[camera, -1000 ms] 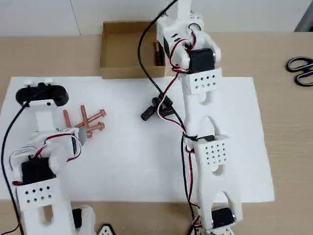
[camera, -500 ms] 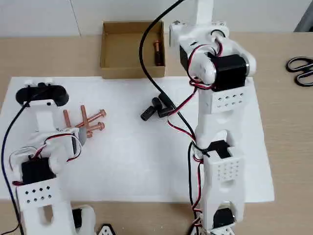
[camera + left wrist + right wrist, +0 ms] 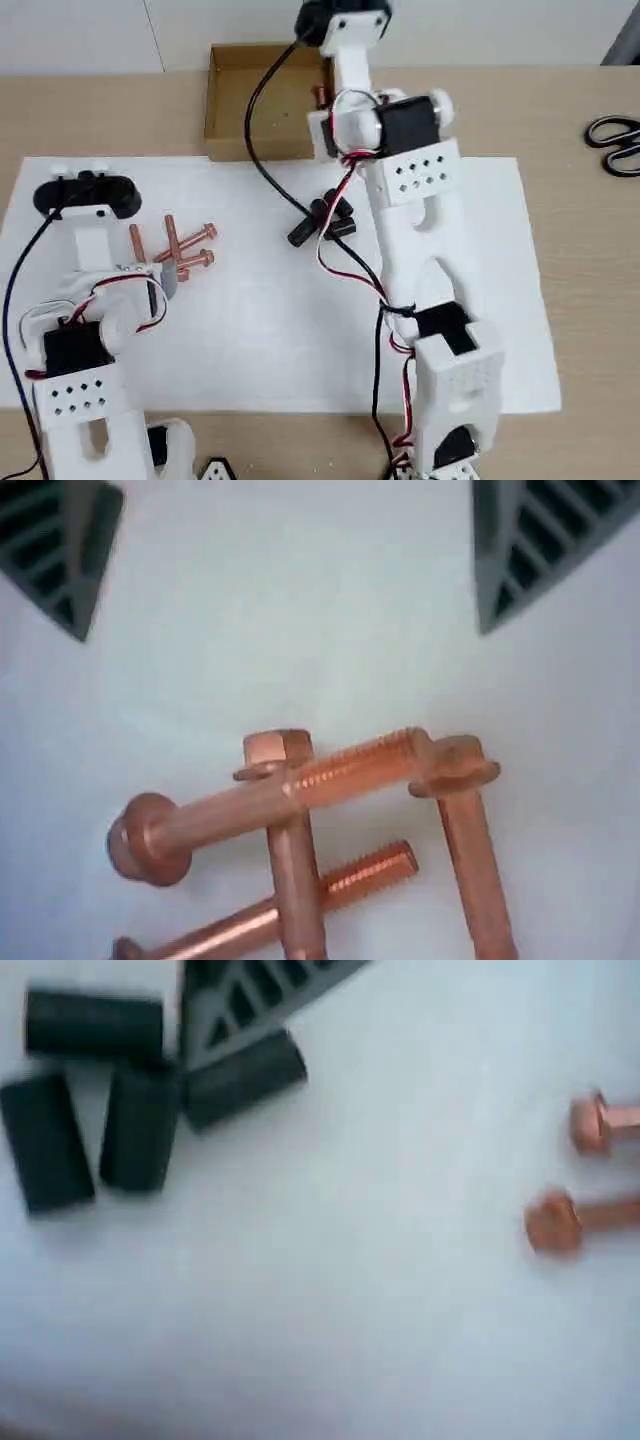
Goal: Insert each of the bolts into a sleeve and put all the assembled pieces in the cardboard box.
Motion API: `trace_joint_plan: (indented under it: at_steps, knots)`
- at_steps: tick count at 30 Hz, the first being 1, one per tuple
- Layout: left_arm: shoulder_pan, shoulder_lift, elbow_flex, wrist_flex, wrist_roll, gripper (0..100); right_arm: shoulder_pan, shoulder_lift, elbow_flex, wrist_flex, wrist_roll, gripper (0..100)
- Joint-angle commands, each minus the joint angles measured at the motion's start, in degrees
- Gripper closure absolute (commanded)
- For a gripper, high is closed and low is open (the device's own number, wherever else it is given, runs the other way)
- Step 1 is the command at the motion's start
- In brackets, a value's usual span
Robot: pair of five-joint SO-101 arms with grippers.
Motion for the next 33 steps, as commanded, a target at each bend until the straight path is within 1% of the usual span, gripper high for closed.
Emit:
trace_joint_plan:
  at_steps: [1,7,9,15,22,25,29,33]
  knots:
    - [-0.2,-0.6,0.0,0.6,0.0,76,-0.2,-4.0,6.2,-0.3,0.4,77.9]
    - [-0.1,-0.6,0.0,0.6,0.0,76,-1.1,-3.2,12.1,-2.3,0.3,77.9]
    - [0.1,-0.6,0.0,0.4,0.0,76,-1.4,-1.5,13.7,-2.8,-0.9,77.9]
    - [0.1,-0.5,0.0,0.3,0.0,76,-5.8,4.9,14.2,-2.7,-14.5,77.9]
    - [0.1,-0.5,0.0,0.3,0.0,76,-10.1,8.5,14.2,-3.6,-23.3,77.9]
    - [0.1,-0.5,0.0,0.3,0.0,76,-9.7,9.2,14.2,-3.7,-23.5,77.9]
    - [0.1,-0.4,0.1,0.3,0.0,76,-6.4,9.1,14.2,-3.7,-22.7,77.9]
    - [0.1,-0.3,0.1,0.3,0.0,76,-5.1,8.9,14.2,-2.6,-12.4,77.9]
